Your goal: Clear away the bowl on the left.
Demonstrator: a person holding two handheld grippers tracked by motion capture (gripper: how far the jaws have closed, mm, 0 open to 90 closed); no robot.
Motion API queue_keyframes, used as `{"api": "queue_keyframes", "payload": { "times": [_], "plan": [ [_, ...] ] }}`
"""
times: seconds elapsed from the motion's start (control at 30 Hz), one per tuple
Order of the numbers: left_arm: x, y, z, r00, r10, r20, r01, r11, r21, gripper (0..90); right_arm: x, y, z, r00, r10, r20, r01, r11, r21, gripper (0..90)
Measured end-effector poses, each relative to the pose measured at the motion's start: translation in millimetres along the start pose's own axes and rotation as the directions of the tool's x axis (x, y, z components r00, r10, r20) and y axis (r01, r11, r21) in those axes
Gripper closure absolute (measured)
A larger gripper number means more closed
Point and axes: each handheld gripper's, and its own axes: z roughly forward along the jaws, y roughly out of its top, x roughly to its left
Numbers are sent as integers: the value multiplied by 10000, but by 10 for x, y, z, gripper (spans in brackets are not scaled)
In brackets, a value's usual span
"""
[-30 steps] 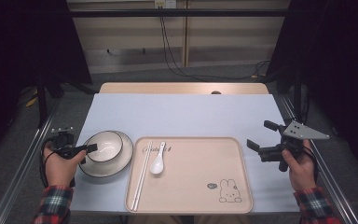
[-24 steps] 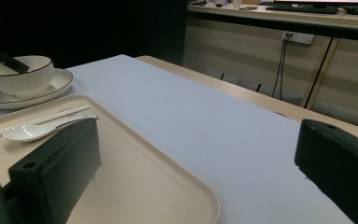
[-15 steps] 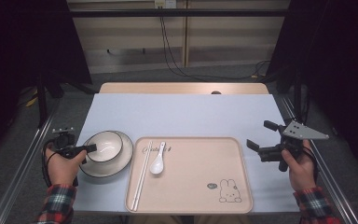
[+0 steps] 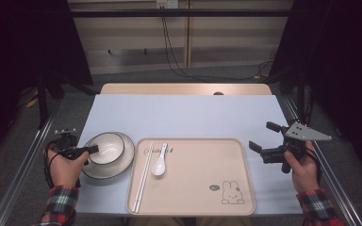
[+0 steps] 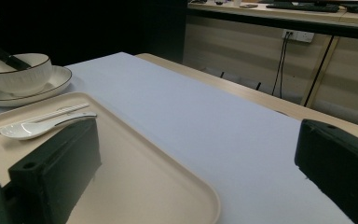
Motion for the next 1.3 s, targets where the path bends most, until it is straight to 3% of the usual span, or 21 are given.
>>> {"api": "queue_keyframes", "payload": {
  "times": [0.07, 0.23, 0.4, 0.47, 0.57, 0.8, 0.93, 1.3],
  "plan": [
    [9, -4, -5, 9999, 139, -22, -140, 9999, -33, 815, 3, -1, 2, 10000, -14, 46, 14, 10000, 10, 0],
    [2, 0, -20, 10000, -40, -36, 40, 9999, -97, 821, -4, -3, 5, 10000, 13, -57, -12, 10000, 31, 0],
    [-14, 29, -44, 9996, 274, -59, -274, 9995, 138, 820, 1, -8, 15, 9999, 42, -105, -41, 10000, 70, 0],
    [-32, 41, -62, 9998, 214, -24, -213, 9998, 57, 820, 6, -11, 22, 10000, 6, 13, -6, 10000, 57, 0],
    [-50, 66, -94, 9997, 169, 164, -169, 9999, -27, 820, 0, -7, 8, 9999, 5, -104, -4, 9999, 115, 0],
    [-166, 138, -133, 9979, 506, 396, -515, 9984, 218, 820, -11, -1, 3, 10000, 40, -42, -40, 10000, -18, 0],
    [-249, 168, -137, 9966, 375, 728, -392, 9990, 211, 820, -10, -4, 6, 10000, 58, -51, -58, 10000, -8, 0],
    [-501, 232, -128, 9859, 713, 1513, -801, 9954, 531, 821, -18, -1, 0, 10000, 54, -83, -54, 10000, 4, 0]
  ]
}}
